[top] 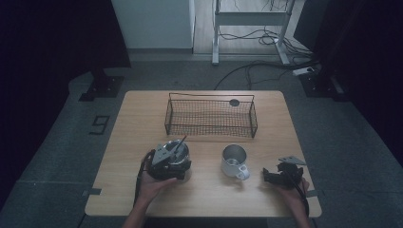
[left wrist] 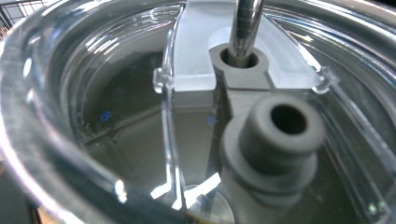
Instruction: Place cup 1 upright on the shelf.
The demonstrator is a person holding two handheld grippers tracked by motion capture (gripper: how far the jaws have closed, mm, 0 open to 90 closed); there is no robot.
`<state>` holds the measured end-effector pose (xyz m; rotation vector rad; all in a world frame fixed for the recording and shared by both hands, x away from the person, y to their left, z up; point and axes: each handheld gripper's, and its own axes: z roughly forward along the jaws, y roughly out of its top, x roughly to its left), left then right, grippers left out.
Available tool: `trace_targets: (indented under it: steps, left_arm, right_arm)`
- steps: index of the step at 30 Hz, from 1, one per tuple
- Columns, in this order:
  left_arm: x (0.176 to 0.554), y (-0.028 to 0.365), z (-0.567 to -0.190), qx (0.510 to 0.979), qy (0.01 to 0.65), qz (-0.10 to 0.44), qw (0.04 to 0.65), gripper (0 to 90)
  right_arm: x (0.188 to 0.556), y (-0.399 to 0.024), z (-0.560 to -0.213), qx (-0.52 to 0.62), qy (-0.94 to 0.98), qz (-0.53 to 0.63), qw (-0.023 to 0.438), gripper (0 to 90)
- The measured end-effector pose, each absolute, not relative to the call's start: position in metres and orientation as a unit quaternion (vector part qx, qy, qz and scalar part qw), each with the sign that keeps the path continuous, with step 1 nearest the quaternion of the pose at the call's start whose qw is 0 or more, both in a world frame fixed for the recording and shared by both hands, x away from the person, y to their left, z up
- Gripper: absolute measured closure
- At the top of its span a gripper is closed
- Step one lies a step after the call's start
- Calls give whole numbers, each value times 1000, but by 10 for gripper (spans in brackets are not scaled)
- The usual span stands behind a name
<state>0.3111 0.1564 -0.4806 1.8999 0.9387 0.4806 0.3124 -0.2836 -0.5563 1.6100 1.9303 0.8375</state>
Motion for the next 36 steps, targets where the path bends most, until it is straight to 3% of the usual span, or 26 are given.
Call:
trace_targets:
  steps: [36]
  left_arm:
    - [312, 163, -445, 758, 384, 217, 480, 36]
  right_arm:
    - [312, -284, -556, 590, 707, 307, 243, 27]
